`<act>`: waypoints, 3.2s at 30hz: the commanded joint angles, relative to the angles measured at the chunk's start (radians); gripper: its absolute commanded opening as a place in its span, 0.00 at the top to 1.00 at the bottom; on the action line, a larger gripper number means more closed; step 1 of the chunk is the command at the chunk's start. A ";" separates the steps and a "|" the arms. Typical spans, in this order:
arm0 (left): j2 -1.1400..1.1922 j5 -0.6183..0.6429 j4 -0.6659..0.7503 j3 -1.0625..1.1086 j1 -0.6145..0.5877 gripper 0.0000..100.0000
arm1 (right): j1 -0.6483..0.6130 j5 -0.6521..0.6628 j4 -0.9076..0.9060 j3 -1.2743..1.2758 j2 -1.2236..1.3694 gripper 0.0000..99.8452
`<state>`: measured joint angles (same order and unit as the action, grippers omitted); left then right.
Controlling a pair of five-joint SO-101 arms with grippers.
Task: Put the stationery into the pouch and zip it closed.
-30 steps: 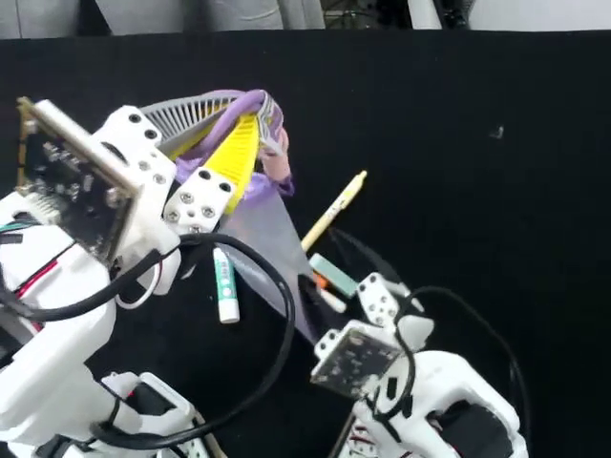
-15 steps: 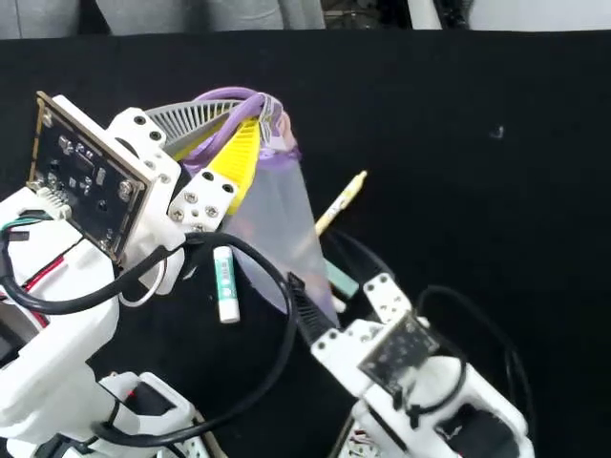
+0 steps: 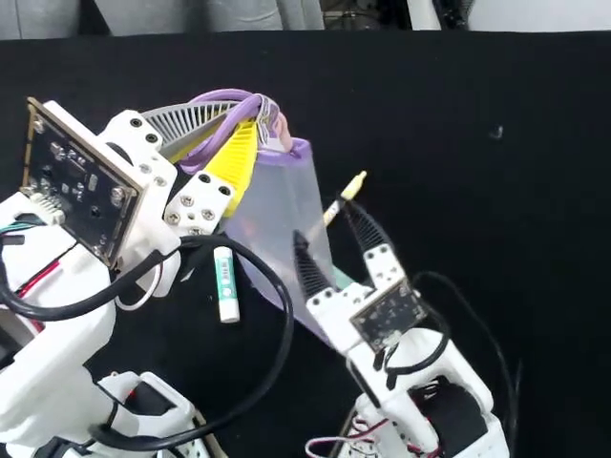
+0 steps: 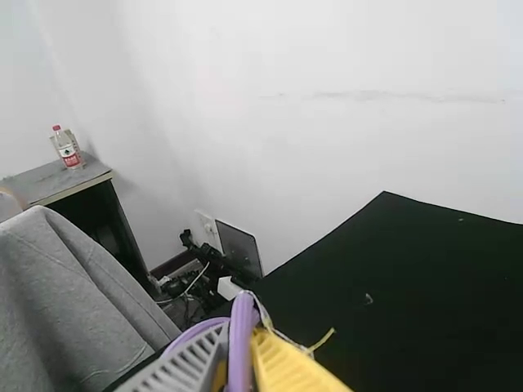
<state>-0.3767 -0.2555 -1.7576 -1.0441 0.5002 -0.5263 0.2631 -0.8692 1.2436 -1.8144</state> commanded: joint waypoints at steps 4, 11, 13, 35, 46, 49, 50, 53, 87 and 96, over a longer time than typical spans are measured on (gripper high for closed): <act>-0.015 0.009 0.000 0.004 0.119 0.97 | 0.058 -0.012 0.028 0.015 -0.053 0.77; -0.015 0.009 0.000 0.004 0.162 0.97 | 0.032 -0.055 0.046 0.113 -0.051 0.77; -0.015 0.009 0.000 0.004 0.162 0.97 | 0.018 -0.055 0.041 0.125 -0.051 0.77; -0.068 0.006 -0.002 0.007 0.128 0.97 | 0.014 -0.018 -0.232 -0.173 -0.061 0.78; 0.014 -0.107 0.002 0.143 0.384 0.97 | -0.206 -0.017 -0.339 -0.213 -0.061 0.77; 0.058 -0.149 0.008 0.142 0.409 0.97 | -0.206 -0.017 -0.342 -0.219 -0.061 0.77; 0.069 -0.146 0.015 0.142 0.409 0.97 | -0.204 -0.017 -0.342 -0.219 -0.061 0.77; 0.092 -0.149 0.038 0.142 0.409 0.97 | -0.204 0.026 -0.345 -0.219 -0.061 0.77; 0.106 -0.146 0.305 0.151 0.357 0.97 | 0.014 0.272 -0.522 -0.406 -0.062 0.77; 0.107 -0.055 0.595 0.318 0.166 0.97 | 0.020 0.233 -0.520 -0.410 -0.062 0.77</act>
<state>-0.2693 -0.3736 -1.3265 -0.8186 0.7748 -0.5263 0.5086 -1.3817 0.8554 -1.8144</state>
